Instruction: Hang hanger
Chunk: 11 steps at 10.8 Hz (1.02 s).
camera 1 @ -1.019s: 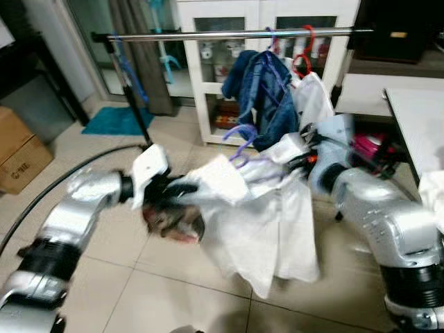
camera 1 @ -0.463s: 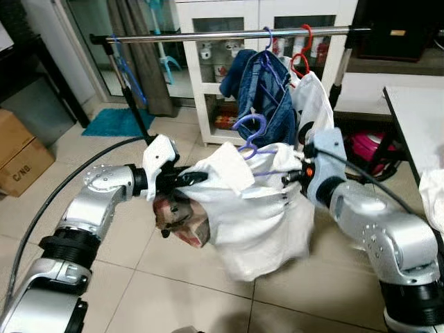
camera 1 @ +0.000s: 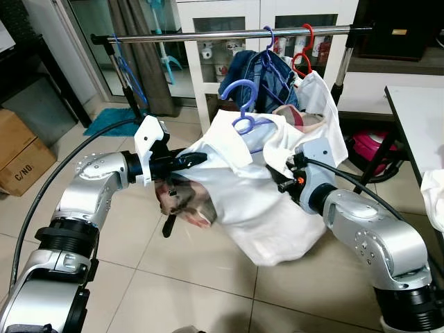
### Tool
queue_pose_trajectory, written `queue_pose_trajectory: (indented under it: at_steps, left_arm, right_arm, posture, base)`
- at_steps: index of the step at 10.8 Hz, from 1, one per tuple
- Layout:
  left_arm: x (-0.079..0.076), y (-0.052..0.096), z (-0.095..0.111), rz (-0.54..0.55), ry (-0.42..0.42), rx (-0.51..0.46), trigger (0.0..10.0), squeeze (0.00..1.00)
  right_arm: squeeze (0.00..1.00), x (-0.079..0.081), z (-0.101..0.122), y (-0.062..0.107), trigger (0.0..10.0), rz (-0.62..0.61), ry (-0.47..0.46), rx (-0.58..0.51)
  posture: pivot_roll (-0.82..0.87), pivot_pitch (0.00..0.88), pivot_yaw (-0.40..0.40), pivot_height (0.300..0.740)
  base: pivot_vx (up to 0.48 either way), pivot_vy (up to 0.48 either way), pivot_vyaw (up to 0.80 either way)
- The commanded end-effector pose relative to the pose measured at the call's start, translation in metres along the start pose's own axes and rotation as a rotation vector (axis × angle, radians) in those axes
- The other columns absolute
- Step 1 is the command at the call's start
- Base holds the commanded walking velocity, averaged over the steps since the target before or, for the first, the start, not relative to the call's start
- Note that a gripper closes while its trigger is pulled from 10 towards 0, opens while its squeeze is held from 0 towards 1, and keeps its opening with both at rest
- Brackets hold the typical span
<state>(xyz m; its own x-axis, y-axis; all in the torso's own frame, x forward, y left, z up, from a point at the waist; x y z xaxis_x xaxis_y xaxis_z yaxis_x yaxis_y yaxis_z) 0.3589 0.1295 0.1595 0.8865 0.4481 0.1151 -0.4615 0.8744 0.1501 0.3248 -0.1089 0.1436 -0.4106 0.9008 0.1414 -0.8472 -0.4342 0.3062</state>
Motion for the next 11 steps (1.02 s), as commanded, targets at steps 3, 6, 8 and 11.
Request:
queue_pose_trajectory:
  at_steps: [3, 6, 8, 11]
  left_arm:
    - [0.023, 0.011, 0.019, 0.108, -0.059, -0.042, 0.0, 0.00]
    - [0.030, 0.017, 0.019, 0.127, -0.051, -0.039, 0.0, 0.00]
    - [0.029, 0.026, 0.022, 0.089, -0.045, -0.048, 0.0, 0.00]
    - [0.014, 0.044, 0.021, -0.047, -0.044, -0.020, 0.0, 0.00]
  right_arm:
    - [1.00, 0.016, 0.003, 0.007, 10.0, 0.162, -0.046, -0.029]
    - [1.00, 0.037, -0.005, 0.029, 10.0, 0.367, 0.146, 0.027]
    - [1.00, 0.021, -0.009, 0.038, 10.0, 0.358, 0.250, 0.048]
    - [1.00, -0.019, 0.048, 0.057, 10.0, 0.276, 0.331, -0.146]
  posture:
    - [-0.12, 0.000, 0.161, 0.740]
    - [-0.12, 0.000, 0.161, 0.740]
    - [-0.13, 0.000, 0.164, 0.740]
    - [-0.12, 0.000, 0.167, 0.740]
  base:
    - [0.000, 0.000, 0.00]
    - [0.000, 0.000, 0.00]
    - [0.000, 0.000, 0.00]
    - [0.000, 0.000, 0.00]
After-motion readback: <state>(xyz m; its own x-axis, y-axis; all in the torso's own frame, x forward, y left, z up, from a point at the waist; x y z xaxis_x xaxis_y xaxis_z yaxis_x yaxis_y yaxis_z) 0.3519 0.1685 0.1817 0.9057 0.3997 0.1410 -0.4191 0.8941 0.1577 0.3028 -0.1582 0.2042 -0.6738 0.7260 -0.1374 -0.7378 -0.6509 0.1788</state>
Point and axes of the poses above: a point about 5 cm out from each wrist's last joint towards the gripper, its own y axis pointing back from the gripper into the wrist, its own z axis along the axis of the wrist's last joint, x = y × z, the point moved 5 cm from there along -y, pointing out of the wrist towards the gripper, and after that the axes turned 1 degree about -y, right-handed, at the moved point
